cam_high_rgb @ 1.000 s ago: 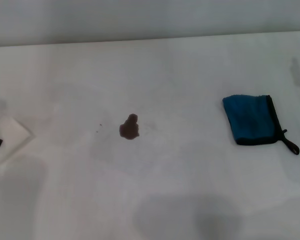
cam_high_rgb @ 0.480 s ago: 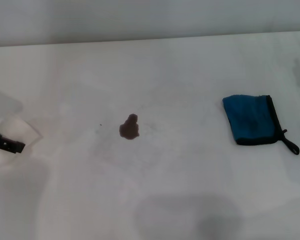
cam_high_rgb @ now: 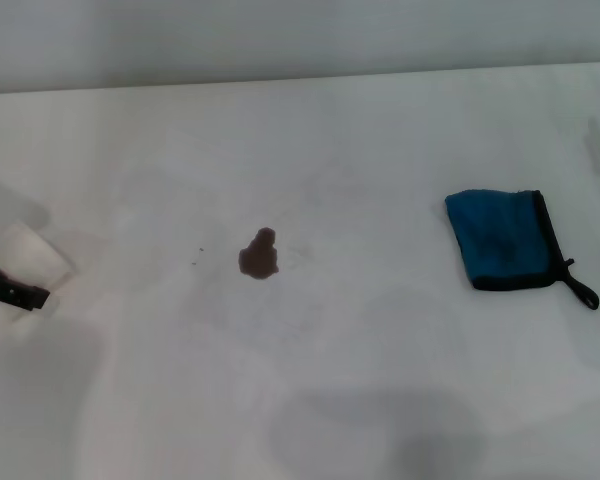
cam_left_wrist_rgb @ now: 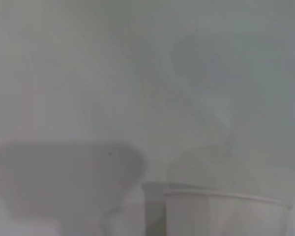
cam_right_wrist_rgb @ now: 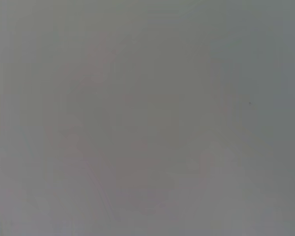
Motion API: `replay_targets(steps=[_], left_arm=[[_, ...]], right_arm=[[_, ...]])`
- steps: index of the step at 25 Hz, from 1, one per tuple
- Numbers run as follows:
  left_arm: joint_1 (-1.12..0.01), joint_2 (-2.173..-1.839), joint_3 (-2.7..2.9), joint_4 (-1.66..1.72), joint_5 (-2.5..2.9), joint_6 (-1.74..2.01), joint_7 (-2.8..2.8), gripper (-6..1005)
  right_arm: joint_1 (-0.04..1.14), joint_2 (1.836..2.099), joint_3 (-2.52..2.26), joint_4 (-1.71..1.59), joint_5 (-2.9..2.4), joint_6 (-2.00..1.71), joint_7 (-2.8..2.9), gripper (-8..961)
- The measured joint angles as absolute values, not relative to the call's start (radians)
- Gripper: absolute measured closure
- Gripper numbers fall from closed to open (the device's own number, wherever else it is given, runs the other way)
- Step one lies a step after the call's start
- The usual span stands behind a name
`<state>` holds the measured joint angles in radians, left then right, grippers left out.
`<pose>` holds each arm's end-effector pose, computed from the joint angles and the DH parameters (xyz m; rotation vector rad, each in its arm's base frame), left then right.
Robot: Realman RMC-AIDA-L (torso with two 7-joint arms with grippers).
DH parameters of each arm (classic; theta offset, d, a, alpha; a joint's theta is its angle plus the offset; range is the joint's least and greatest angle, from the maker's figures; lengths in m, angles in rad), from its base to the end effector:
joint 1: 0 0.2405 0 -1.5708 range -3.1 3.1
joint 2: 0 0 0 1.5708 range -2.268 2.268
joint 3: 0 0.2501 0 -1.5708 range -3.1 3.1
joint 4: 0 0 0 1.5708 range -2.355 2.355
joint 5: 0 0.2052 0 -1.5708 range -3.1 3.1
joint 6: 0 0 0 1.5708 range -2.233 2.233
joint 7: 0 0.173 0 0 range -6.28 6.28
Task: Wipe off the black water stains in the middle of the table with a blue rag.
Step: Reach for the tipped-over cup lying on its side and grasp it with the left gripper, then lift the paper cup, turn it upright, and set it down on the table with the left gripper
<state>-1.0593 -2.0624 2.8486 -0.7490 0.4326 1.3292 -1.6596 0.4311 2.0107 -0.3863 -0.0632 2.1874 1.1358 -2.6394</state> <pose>-0.3113 0.3838 0.0177 -2.4980 -1.0603 0.4248 0.3825 0.3513 0.0652 -1.3859 0.7416 0.7239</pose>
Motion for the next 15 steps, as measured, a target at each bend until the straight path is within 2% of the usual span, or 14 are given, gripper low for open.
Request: replay_targets(steps=[9,15], left_arm=[[-1.060,-2.063,2.849,-0.735,0.414,1.286,-1.643,185],[-1.069,-2.063,2.849,-0.725,0.378,1.281,-1.643,261]], right_arm=[[0.432,2.012,-0.388,-0.061,2.186,1.138,-2.638,339],[0.435,2.011,-0.388,-0.063,2.186,1.138,-2.638,339]])
